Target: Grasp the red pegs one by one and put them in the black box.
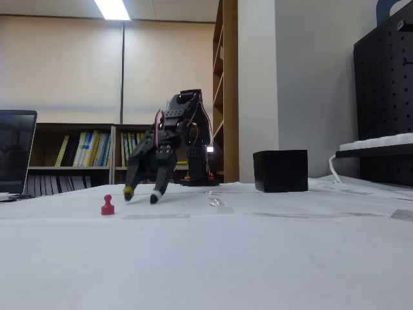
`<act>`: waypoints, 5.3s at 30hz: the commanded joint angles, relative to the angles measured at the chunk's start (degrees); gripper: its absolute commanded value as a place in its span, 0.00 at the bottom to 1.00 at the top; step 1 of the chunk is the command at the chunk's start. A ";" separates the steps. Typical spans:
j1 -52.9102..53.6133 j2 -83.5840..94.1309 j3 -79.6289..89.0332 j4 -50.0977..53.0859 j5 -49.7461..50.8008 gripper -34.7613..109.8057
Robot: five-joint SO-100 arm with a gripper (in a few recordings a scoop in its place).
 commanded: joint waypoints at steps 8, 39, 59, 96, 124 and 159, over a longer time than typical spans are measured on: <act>0.97 10.20 15.38 -1.67 -1.76 0.35; -3.96 20.83 27.51 -4.75 -5.98 0.35; -4.04 22.76 27.42 -9.23 -6.77 0.31; -48.69 -34.10 42.45 104.33 -25.49 0.24; -60.38 -34.98 14.06 87.01 -33.84 0.35; -17.05 -119.36 -72.42 74.88 -2.64 0.24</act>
